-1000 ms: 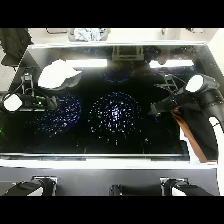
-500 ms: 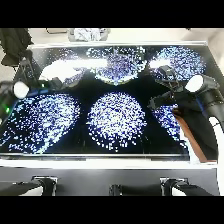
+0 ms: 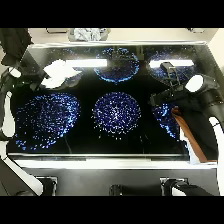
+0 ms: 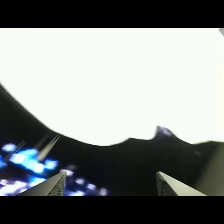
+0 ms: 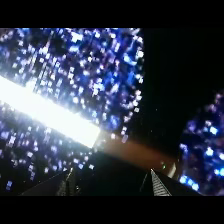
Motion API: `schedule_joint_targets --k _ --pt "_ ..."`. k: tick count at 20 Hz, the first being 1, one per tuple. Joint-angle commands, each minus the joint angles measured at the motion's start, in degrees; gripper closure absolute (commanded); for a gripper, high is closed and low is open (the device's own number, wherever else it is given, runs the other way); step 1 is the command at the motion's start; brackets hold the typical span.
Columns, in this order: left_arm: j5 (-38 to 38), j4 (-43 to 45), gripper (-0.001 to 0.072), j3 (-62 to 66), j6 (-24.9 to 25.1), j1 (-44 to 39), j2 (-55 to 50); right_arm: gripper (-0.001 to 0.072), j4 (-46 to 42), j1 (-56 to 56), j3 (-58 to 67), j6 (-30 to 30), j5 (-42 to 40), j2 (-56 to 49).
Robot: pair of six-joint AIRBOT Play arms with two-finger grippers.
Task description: Fold the shirts.
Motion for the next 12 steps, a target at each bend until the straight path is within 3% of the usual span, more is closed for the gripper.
schedule_joint_targets --k 1,4,7,10,12 --pt "1.1 -6.6 -0.0011 -1.9 -1.2 4.3 -4.3 0.0147 0.4 0.0 0.0 0.5 -0.2 0.0" --pt "7.6 -8.3 -0.0011 -1.9 2.7 3.9 -5.4 0.0147 0.9 0.0 0.0 0.6 -0.3 0.0" --pt "13.0 -15.9 -0.0011 -1.9 4.0 3.2 -7.6 0.0147 1.3 0.0 0.0 0.6 -0.3 0.0" --pt "18.7 -24.9 -0.0011 -1.9 9.5 2.6 -9.5 0.0147 2.4 0.0 0.0 0.6 0.0 0.0" --pt "22.9 -28.2 -0.0010 -1.9 10.4 2.0 -10.0 0.0147 3.3 0.0 0.0 0.6 0.0 0.0"
